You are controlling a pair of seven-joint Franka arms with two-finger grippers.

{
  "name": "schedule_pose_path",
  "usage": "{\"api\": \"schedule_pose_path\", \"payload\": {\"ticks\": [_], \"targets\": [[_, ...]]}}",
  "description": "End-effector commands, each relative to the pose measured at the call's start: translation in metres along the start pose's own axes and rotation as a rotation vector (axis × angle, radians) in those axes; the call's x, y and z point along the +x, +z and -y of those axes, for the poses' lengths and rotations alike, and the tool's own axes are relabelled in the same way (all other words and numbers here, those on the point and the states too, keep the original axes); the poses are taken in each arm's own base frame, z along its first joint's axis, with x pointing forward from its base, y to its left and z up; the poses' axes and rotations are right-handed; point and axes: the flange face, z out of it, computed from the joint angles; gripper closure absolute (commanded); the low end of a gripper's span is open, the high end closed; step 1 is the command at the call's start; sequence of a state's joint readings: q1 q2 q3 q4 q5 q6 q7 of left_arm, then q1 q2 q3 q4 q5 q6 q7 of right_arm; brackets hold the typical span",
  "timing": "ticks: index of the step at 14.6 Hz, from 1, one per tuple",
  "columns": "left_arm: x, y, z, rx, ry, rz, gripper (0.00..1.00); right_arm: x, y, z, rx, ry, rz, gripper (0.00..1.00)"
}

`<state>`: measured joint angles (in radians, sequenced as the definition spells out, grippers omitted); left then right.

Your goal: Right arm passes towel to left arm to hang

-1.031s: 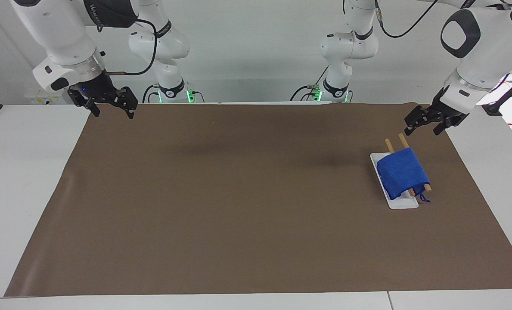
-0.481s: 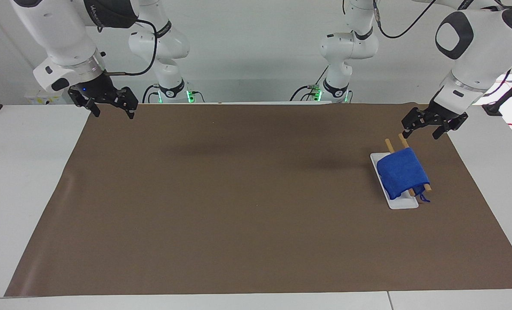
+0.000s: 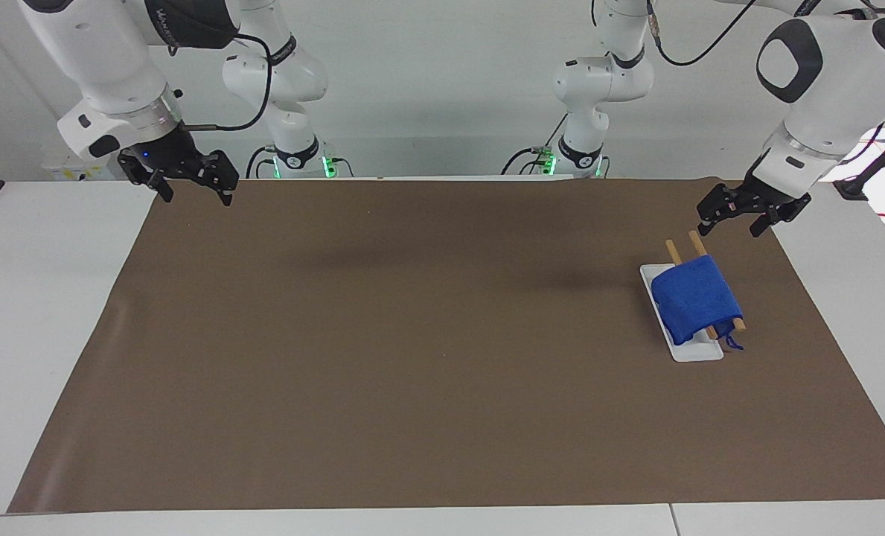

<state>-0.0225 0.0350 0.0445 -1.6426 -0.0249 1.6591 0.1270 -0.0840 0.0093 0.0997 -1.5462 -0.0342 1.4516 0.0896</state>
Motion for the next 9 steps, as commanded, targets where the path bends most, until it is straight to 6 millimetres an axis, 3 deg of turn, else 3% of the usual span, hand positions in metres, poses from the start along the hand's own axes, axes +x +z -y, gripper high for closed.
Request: {"api": "schedule_pose_path", "payload": {"ticks": [1,9], "targets": [[-0.007,-0.005,0.003,0.014,0.01,0.02,0.0,-0.007,0.0,-0.003,-0.009,-0.018,0.001,0.0],[-0.025,-0.018,0.003,0.006,0.007,0.053,0.0,-0.006,0.0,-0.003,-0.009,-0.018,0.002,0.0]]}}
